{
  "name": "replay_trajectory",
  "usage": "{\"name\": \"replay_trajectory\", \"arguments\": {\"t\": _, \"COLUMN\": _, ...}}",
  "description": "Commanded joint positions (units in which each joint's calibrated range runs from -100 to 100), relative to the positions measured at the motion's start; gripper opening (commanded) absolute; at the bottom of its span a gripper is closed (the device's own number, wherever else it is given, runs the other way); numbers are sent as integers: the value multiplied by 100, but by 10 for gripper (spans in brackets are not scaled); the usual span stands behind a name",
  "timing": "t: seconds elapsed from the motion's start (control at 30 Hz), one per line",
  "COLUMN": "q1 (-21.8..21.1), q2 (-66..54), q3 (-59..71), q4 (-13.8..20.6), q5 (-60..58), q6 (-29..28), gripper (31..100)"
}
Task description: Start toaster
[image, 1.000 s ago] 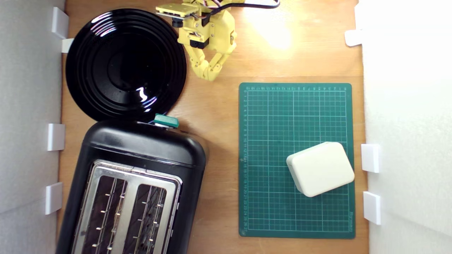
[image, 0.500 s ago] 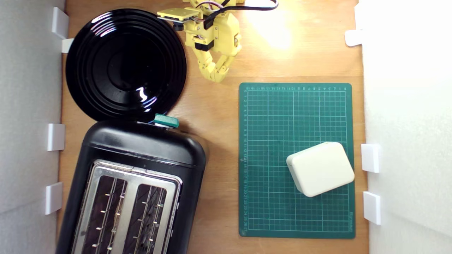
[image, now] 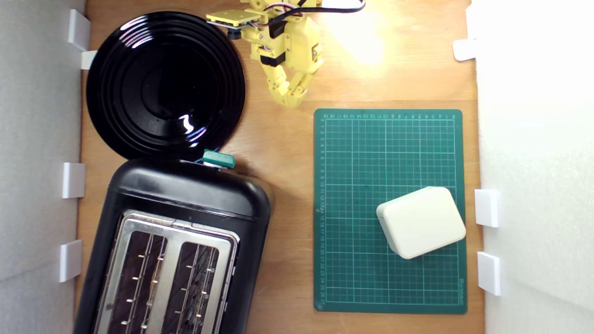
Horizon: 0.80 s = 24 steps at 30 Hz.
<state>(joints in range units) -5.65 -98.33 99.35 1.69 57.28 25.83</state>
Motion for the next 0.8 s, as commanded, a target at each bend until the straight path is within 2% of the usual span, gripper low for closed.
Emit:
{"name": "replay_trajectory", "arguments": {"t": 0.0, "q1": -102, "q2": -83, "q3": 38, "q4": 75, "q5": 101, "q6": -27, "gripper": 317}}
{"name": "replay_trajectory", "arguments": {"t": 0.77, "q1": -102, "q2": -50, "q3": 38, "q4": 75, "q5": 101, "q6": -22, "gripper": 315}}
